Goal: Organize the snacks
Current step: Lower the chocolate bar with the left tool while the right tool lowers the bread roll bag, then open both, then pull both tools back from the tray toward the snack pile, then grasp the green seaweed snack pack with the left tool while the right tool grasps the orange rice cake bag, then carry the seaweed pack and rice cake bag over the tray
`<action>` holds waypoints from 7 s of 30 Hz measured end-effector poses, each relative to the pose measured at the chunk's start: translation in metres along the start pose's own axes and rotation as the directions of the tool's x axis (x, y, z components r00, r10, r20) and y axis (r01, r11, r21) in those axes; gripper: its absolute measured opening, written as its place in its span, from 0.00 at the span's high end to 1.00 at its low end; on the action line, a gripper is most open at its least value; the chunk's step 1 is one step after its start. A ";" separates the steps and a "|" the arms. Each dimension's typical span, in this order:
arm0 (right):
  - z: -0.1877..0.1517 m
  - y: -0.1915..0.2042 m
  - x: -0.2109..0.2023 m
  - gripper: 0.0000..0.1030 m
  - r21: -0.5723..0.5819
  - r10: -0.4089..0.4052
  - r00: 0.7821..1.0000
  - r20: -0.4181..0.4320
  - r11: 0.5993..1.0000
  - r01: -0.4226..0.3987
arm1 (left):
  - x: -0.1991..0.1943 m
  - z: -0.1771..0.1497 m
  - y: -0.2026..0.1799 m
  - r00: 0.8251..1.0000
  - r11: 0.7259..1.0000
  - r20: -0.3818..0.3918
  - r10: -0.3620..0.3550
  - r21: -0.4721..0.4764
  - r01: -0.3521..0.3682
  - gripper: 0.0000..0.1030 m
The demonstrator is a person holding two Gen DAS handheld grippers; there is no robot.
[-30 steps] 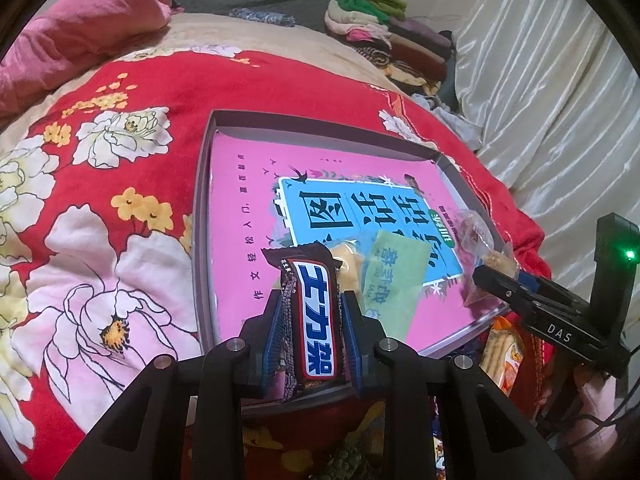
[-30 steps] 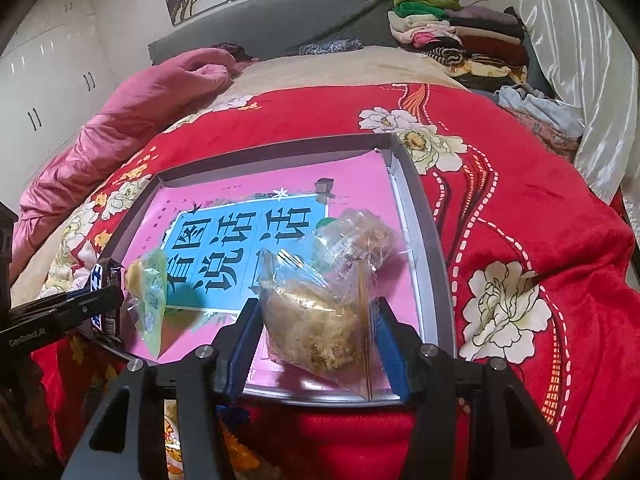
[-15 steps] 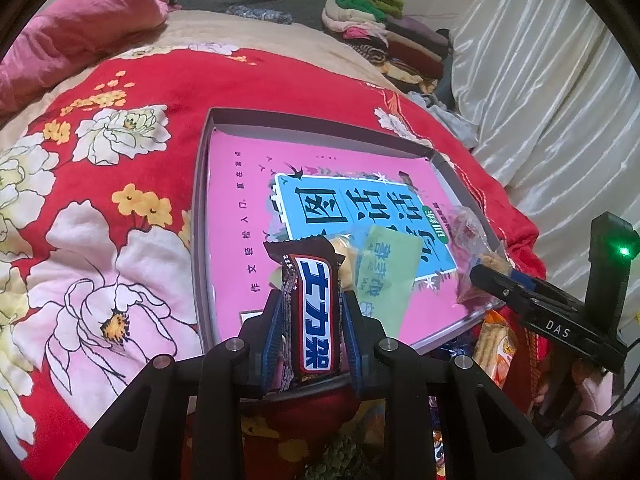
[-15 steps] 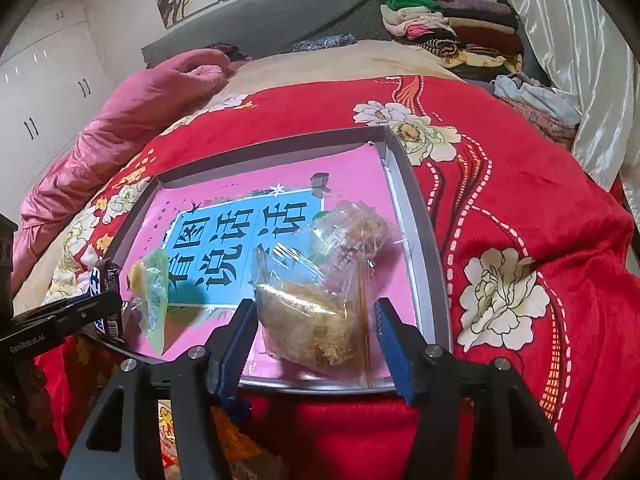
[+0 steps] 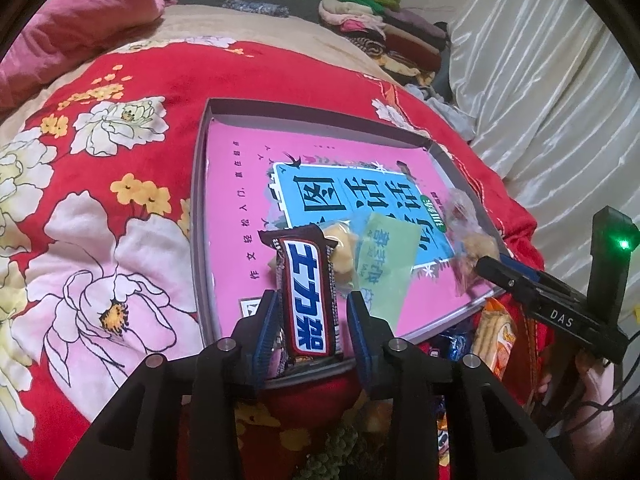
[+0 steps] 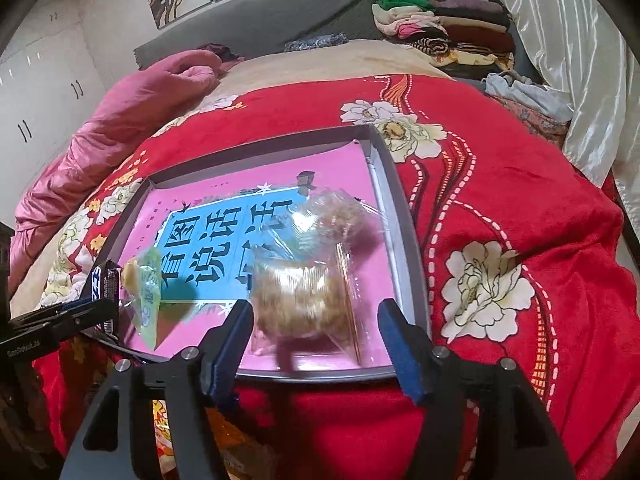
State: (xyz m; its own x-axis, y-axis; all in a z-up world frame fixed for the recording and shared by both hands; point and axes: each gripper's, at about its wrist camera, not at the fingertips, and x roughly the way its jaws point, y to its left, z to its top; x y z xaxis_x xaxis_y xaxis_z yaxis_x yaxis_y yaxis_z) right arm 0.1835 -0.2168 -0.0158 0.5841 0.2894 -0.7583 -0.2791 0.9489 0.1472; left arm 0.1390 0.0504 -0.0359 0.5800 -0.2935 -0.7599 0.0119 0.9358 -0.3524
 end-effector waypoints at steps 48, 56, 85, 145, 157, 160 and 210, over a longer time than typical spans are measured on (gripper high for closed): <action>-0.003 0.028 -0.068 0.32 0.020 0.103 0.992 0.078 0.994 -0.105 | -0.061 -0.013 -0.002 0.997 0.996 0.027 -0.070 0.050 0.069 0.25; -0.012 0.042 -0.073 0.31 -0.010 0.120 0.991 0.055 0.993 -0.120 | -0.062 -0.027 -0.010 0.997 0.994 -0.008 -0.078 0.073 0.078 0.25; -0.044 0.070 -0.077 0.31 -0.063 0.170 0.985 -0.033 0.983 -0.171 | -0.047 -0.073 -0.010 0.989 0.996 -0.138 -0.049 -0.080 0.038 0.25; -0.049 0.084 -0.023 0.63 -0.160 0.174 0.981 -0.090 0.969 -0.187 | 0.010 -0.061 0.008 0.977 0.959 -0.148 -0.155 -0.261 0.113 0.61; -0.045 0.081 -0.039 0.63 -0.152 0.207 0.977 -0.049 0.965 -0.212 | -0.002 -0.058 0.009 0.975 0.963 -0.137 -0.173 -0.229 0.139 0.64; -0.044 0.080 -0.043 0.63 -0.151 0.209 0.977 -0.039 0.965 -0.212 | -0.006 -0.058 0.005 0.979 0.968 -0.131 -0.158 -0.215 0.127 0.64; -0.023 0.083 -0.076 0.63 -0.134 0.212 0.977 0.023 0.969 -0.207 | -0.055 -0.030 -0.026 0.983 0.979 0.019 -0.180 -0.095 0.181 0.64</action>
State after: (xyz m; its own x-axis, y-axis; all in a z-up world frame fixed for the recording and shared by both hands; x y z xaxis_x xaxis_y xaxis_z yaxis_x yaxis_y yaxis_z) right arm 0.0986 -0.1625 0.0392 0.5290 0.4870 -0.6950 -0.4940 0.8426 0.2144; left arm 0.0825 0.0361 -0.0012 0.5836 -0.4537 -0.6734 0.0396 0.8443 -0.5345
